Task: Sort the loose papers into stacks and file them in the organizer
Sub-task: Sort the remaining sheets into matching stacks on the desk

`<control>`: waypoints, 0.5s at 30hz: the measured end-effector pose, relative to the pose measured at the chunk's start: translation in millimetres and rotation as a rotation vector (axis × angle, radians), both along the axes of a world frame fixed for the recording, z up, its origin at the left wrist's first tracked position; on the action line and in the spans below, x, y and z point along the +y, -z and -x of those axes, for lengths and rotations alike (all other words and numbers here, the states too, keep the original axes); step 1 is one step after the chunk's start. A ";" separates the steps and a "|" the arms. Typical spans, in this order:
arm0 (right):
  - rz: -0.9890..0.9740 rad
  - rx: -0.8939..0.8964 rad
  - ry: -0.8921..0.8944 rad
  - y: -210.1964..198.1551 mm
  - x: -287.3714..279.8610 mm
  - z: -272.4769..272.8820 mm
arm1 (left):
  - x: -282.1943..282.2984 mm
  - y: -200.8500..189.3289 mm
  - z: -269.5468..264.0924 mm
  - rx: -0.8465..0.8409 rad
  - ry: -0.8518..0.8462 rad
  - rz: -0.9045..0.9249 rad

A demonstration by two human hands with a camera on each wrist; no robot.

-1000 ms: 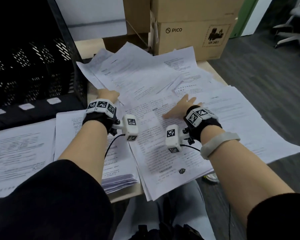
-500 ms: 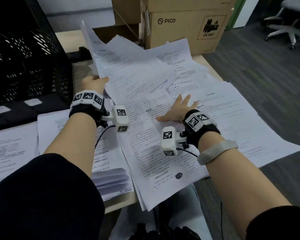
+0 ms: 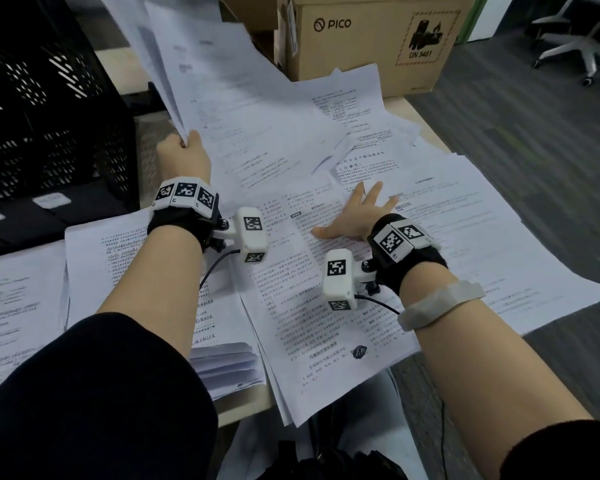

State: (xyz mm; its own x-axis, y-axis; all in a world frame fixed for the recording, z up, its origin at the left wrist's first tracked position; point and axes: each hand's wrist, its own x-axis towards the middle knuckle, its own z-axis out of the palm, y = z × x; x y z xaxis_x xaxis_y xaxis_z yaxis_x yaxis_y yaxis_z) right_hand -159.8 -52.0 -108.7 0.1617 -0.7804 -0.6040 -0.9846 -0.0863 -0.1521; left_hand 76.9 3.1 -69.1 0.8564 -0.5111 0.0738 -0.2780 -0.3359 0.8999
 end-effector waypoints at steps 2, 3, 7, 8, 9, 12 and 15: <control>-0.002 0.000 0.000 -1.4 0.9 0.1 | -4.3 -9.5 1.4 -0.071 -0.019 0.045; 0.000 0.000 0.004 -2.0 1.5 0.3 | -6.6 -15.6 2.8 -0.114 -0.025 0.101; 0.014 0.002 -0.004 -1.6 0.9 0.8 | -19.7 -39.6 1.9 -0.204 -0.056 0.370; 0.015 0.002 -0.007 -0.4 0.3 0.4 | -21.2 -46.7 1.1 -0.223 -0.064 0.428; 0.015 0.004 -0.009 0.4 -0.1 0.3 | -20.3 -54.1 1.2 -0.221 -0.071 0.476; 0.018 -0.004 -0.007 1.5 0.0 0.0 | -13.8 -74.5 4.6 -0.255 -0.077 0.597; 0.030 -0.026 -0.001 -0.7 2.5 1.0 | -2.8 -92.2 10.8 -0.242 -0.072 0.738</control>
